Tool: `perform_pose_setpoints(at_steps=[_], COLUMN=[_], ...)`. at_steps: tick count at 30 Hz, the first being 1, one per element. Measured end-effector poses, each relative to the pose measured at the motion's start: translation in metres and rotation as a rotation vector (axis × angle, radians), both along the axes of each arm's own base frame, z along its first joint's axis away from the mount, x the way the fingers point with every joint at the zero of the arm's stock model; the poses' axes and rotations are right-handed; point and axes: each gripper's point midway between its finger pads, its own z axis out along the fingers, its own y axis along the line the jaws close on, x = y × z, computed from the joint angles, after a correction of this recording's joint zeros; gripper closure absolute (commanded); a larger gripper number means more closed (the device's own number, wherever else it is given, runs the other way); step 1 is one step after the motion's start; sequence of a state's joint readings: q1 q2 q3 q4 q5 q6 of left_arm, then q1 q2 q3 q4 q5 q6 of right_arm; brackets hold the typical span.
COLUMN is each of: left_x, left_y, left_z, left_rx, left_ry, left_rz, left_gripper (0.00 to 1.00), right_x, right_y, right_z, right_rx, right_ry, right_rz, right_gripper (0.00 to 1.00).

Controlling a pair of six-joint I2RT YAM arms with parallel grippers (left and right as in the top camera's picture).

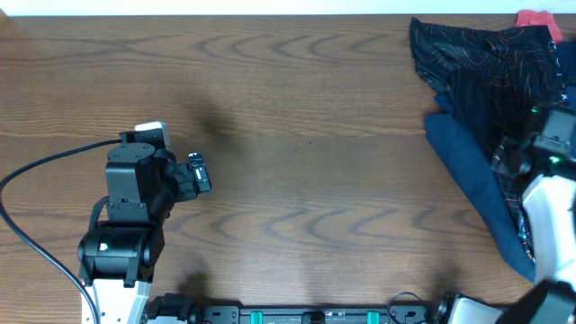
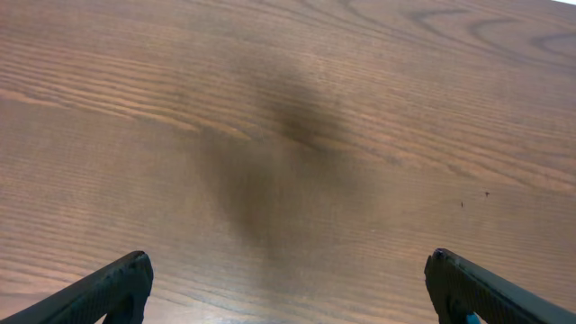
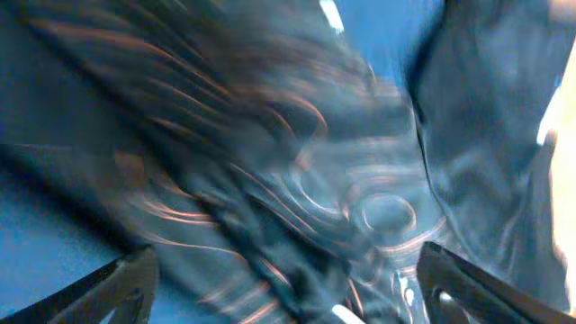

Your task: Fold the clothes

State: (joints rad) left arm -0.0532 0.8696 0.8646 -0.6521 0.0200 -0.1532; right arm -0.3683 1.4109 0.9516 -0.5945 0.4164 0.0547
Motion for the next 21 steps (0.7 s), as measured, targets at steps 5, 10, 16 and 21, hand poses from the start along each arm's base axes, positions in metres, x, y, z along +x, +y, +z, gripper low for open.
perform_pose_setpoints(at_steps=[5, 10, 16, 21], left_x=[0.0, 0.0, 0.0, 0.0], left_y=[0.0, 0.0, 0.0, 0.0], left_z=[0.0, 0.0, 0.0, 0.0], left_rx=[0.0, 0.0, 0.0, 0.0], left_ry=[0.0, 0.0, 0.0, 0.0], left_rz=[0.0, 0.0, 0.0, 0.0], left_gripper=[0.02, 0.02, 0.02, 0.02], right_x=[-0.02, -0.029, -0.033, -0.034], right_y=[-0.016, -0.02, -0.017, -0.013], right_z=[-0.032, -0.054, -0.079, -0.091], right_rx=[0.075, 0.128, 0.195, 0.227], right_ry=[0.092, 0.14, 0.188, 0.207], right_rz=[-0.076, -0.116, -0.132, -0.142], right_gripper=[0.19, 0.21, 0.29, 0.91])
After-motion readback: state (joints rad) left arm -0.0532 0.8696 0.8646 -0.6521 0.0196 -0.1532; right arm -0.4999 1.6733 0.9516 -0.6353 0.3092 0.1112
